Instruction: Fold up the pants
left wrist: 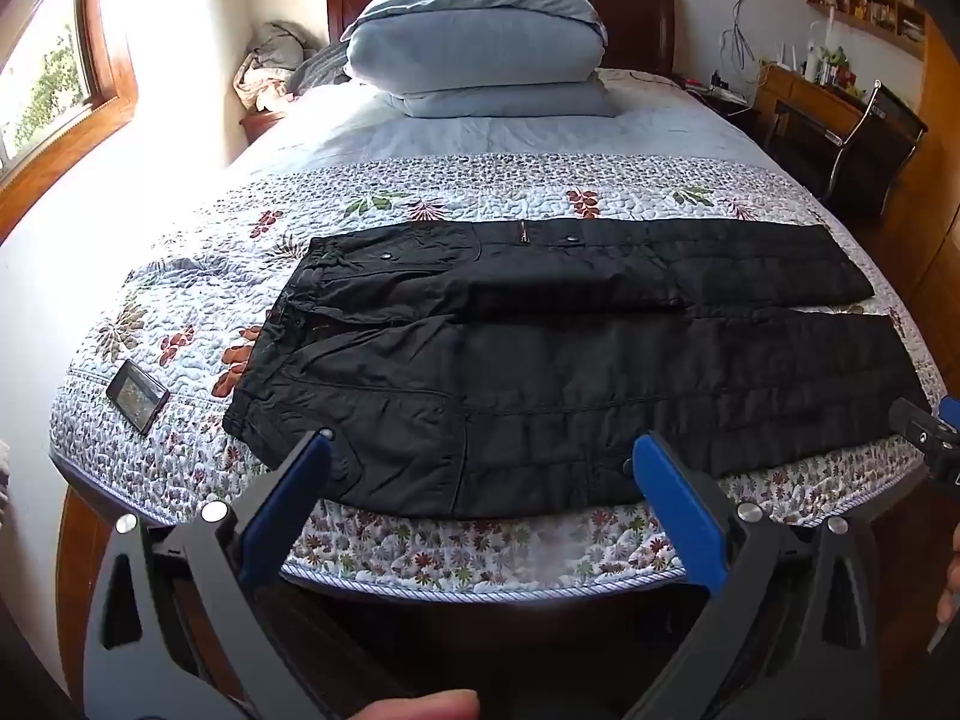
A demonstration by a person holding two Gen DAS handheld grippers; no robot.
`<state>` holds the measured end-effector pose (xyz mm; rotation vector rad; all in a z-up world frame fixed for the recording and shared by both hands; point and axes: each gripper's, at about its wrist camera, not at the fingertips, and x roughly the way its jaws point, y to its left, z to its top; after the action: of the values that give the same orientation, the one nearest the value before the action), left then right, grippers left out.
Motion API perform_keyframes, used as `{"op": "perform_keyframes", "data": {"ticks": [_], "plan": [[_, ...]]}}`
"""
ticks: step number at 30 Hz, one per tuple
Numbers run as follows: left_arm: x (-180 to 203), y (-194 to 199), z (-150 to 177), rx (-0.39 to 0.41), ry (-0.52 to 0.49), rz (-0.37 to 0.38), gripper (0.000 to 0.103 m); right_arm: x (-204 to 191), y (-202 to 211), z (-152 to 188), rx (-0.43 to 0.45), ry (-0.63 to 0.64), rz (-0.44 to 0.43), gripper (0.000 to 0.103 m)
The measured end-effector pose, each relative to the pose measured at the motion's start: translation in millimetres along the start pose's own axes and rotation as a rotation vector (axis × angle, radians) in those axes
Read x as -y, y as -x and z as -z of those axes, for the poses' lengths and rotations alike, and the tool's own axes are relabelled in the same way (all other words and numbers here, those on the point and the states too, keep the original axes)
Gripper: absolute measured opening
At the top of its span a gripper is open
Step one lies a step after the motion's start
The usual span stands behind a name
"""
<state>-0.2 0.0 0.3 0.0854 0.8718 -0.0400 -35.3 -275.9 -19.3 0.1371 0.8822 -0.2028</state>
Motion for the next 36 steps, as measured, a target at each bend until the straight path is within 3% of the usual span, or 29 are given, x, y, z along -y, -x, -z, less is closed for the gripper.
{"op": "perform_keyframes", "data": {"ticks": [36], "plan": [[-4.8, 0.1, -0.8, 0.006, 0.004, -0.007, 0.1, -1.0, -4.0, 1.3, -0.009, 0.006, 0.005, 0.1]]}}
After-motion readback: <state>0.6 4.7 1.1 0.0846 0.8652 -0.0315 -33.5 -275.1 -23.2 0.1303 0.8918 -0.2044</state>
